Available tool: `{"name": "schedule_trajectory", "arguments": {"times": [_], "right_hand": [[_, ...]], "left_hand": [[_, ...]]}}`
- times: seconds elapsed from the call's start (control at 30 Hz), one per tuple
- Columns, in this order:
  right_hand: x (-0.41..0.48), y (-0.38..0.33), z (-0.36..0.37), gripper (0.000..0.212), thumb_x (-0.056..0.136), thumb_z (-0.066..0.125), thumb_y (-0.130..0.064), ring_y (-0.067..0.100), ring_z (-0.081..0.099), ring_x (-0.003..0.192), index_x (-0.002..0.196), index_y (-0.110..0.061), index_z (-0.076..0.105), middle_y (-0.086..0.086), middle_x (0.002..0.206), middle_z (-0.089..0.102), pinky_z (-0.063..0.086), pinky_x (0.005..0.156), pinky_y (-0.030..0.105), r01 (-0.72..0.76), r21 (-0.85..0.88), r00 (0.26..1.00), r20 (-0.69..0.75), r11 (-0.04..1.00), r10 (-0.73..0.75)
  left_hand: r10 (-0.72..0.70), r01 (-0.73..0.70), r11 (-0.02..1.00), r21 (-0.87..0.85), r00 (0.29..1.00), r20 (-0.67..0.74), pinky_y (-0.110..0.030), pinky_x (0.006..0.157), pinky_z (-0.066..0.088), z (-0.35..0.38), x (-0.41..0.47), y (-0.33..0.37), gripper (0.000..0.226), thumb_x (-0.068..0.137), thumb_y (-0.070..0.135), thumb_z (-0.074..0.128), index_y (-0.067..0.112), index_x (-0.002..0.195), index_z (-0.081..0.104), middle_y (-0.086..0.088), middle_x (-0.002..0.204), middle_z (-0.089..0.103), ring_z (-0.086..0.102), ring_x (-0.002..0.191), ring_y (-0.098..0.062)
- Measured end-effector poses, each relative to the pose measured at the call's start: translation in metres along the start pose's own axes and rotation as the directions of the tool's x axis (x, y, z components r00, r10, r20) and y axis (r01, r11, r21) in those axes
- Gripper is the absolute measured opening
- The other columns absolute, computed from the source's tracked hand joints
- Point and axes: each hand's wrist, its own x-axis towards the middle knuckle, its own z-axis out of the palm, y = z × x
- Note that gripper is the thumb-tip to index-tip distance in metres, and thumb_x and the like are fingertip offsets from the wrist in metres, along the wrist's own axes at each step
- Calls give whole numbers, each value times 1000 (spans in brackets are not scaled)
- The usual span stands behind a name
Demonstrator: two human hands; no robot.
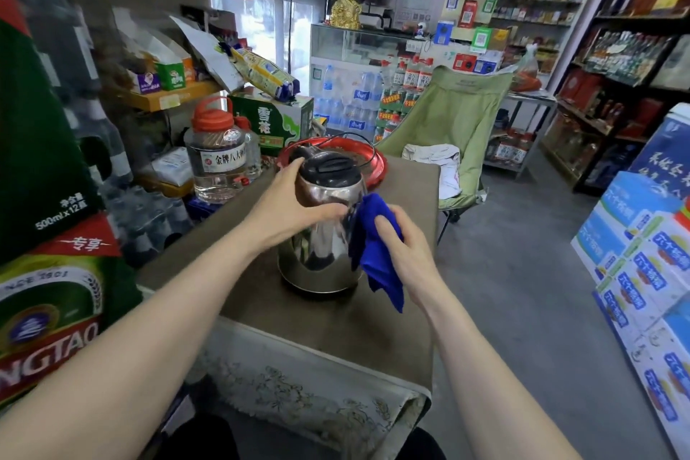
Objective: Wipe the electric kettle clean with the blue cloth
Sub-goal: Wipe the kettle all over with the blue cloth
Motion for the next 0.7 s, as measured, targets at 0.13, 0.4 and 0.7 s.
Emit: {"name": "schedule_trajectory", "arguments": {"times": [0.13,0.4,0.7], "right_hand": [[5,-5,-2,18,102,50,-33,12,65,86,114,-35,64,-9,101,72,50,78,34,50,-52,999,-4,997,-50],[47,4,32,39,105,41,-34,6,46,133,144,-32,44,-12,145,50,37,110,26,34,-12,983,-183,999,-35],[9,50,54,28,104,42,-27,21,57,118,129,-22,56,0,126,63,39,92,28,-197,-73,954,-245,978,174]], "left_hand": [[-7,6,1000,-26,1000,-31,-32,103,39,4,5,-4,120,50,62,85,24,147,26,10,142,44,45,127,-10],[-41,75,991,113,961,-275,-43,110,38,34,3,-1,121,54,76,70,21,150,20,-1,150,37,38,137,-22],[9,4,998,-64,982,189,-27,107,30,-43,7,-20,101,74,34,78,29,154,16,10,145,36,34,133,-8]]}}
